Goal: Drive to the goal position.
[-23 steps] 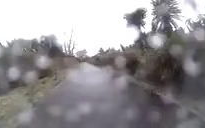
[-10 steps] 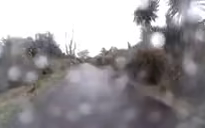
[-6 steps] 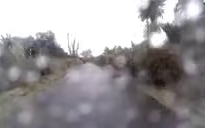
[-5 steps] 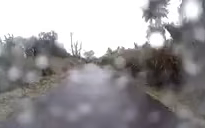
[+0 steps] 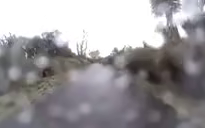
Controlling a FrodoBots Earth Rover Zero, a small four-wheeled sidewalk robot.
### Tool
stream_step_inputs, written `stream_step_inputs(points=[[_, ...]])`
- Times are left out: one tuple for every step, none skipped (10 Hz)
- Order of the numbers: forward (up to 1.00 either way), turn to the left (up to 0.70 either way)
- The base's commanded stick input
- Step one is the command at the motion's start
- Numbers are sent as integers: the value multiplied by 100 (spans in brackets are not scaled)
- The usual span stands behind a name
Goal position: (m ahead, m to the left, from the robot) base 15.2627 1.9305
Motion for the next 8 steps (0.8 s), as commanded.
stream_step_inputs(points=[[100,0],[100,0],[100,0],[100,0],[100,0],[100,0],[100,0],[100,0]])
